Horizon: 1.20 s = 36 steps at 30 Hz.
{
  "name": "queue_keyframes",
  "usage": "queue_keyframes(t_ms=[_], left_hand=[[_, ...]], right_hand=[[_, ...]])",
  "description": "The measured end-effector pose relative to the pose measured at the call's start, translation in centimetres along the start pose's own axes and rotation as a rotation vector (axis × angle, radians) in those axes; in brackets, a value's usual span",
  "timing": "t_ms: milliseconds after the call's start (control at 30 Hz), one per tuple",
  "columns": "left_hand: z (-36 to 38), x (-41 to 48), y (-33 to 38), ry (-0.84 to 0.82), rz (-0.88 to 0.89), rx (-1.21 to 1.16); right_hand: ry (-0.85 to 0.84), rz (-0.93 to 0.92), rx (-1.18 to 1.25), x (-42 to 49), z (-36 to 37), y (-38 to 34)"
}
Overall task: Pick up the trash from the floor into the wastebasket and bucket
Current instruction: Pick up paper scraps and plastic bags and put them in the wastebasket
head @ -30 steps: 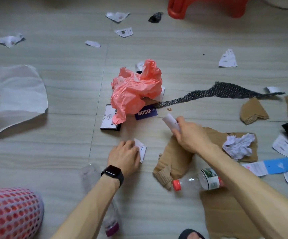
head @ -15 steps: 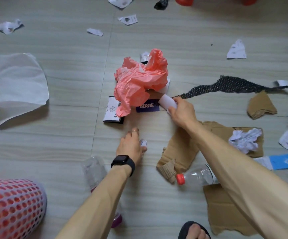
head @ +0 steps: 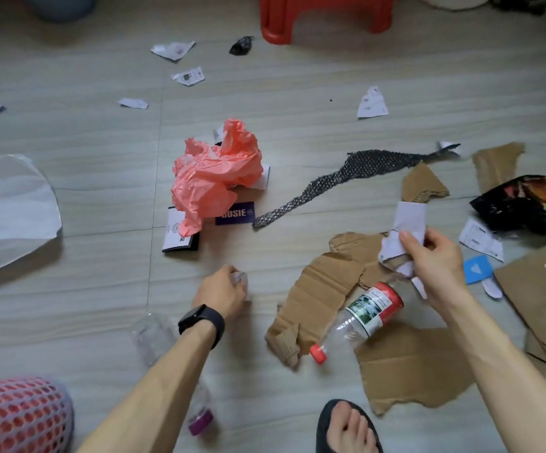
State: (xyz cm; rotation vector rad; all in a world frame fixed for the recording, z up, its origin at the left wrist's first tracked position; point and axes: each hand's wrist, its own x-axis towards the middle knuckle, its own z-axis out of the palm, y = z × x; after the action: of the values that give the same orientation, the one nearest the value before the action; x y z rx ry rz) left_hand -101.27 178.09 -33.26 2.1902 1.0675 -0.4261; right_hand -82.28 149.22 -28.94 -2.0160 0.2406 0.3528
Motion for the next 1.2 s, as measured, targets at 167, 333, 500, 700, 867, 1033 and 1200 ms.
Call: queue_keyframes(t_ms=[167, 333, 500, 700, 867, 1033, 1200], left_hand=[[-0.3, -2.0, 3.4, 0.029, 0.152, 0.004], [-1.0, -3.8, 4.0, 0.052, 0.231, 0.049], [-3.8, -5.2, 3.9, 0.093, 0.243, 0.073], [-10.1, -7.4, 4.1, 0.227, 0.310, 0.128], [-19.1, -12.0, 4.9, 0.333, 0.331, 0.259], [-29.0, -19.8, -0.3, 0.527, 0.240, 0.267], [-32.7, -26.2, -11.3, 0.685, 0.091, 0.083]], right_hand=[[0.110, 0.063, -0.256, 3.4, -0.1, 3.0], [0.017, 0.057, -0.649, 3.6, 1.9, 6.2], [-0.037, -0.012, -0.639, 3.1, 2.0, 5.5], [0.005, -0.346, -0.567, -0.7, 2.2, -0.9], [-0.194, -0.804, -0.420, -8.8, 4.6, -10.8], [-0.456, -1.088, -0.311, -21.4, 8.4, -20.9], [-0.775, -1.167, -0.371, -32.0, 11.7, -26.5]])
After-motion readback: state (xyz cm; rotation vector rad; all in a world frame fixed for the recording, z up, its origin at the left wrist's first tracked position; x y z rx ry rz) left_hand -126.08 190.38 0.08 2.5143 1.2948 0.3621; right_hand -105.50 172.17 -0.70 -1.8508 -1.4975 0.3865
